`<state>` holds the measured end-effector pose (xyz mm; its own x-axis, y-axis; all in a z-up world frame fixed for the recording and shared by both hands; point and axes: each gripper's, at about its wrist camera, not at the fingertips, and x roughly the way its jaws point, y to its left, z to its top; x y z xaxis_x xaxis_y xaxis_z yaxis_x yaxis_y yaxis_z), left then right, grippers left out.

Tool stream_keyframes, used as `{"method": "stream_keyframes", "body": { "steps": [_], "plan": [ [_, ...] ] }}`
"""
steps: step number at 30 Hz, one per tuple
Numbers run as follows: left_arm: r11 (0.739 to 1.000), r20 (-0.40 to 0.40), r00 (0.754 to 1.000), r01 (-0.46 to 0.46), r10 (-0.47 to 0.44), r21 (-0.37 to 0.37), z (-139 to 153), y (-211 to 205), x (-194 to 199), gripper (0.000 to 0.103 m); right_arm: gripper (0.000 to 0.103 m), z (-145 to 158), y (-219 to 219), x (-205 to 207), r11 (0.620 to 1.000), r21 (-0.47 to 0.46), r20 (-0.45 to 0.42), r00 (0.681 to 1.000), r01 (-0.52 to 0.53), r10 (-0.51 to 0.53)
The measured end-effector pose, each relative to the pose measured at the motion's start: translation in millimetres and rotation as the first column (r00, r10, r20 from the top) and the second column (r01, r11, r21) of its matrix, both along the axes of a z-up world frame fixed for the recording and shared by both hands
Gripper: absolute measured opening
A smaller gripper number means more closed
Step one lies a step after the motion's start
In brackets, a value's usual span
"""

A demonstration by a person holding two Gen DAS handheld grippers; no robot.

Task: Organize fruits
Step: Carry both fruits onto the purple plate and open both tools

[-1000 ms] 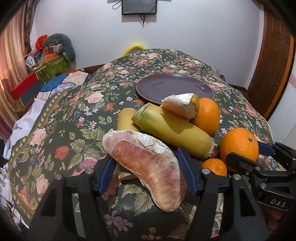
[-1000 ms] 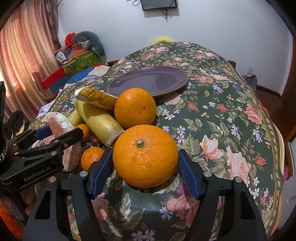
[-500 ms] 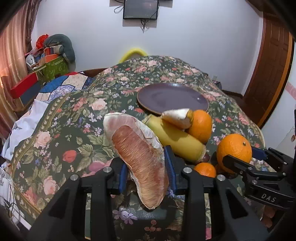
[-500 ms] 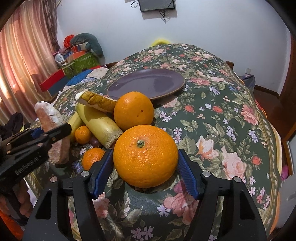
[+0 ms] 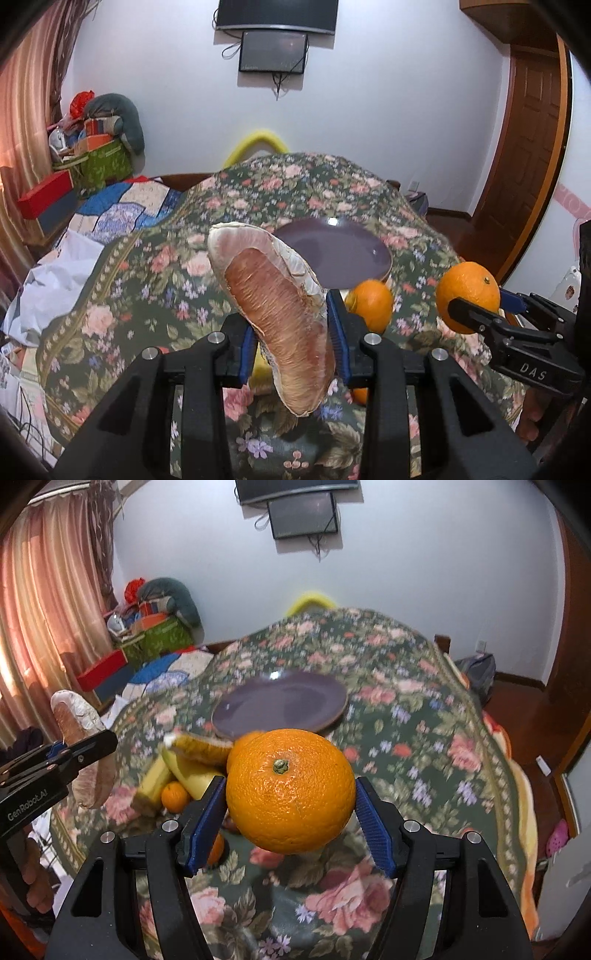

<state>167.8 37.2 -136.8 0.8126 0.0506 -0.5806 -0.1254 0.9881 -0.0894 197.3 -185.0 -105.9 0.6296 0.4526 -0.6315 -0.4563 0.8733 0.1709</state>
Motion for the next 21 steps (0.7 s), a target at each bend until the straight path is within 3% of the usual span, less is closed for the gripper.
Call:
{"method": "stream_keyframes", "body": {
  "steps": [10, 21],
  "plan": [
    [0.999, 0.053, 0.998, 0.04, -0.041, 0.013, 19.7, 2.2, 25.0, 0.034, 0.065, 19.3, 0.4, 25.8, 1.0, 0.009, 0.078, 0.997, 0.025, -0.025],
    [0.996, 0.008, 0.997, 0.082, -0.082, -0.023, 5.9, 10.6, 77.2, 0.034, 0.065, 18.0, 9.3, 60.9, 0.999, -0.008, 0.115, 0.993, 0.034, -0.033]
  ]
}}
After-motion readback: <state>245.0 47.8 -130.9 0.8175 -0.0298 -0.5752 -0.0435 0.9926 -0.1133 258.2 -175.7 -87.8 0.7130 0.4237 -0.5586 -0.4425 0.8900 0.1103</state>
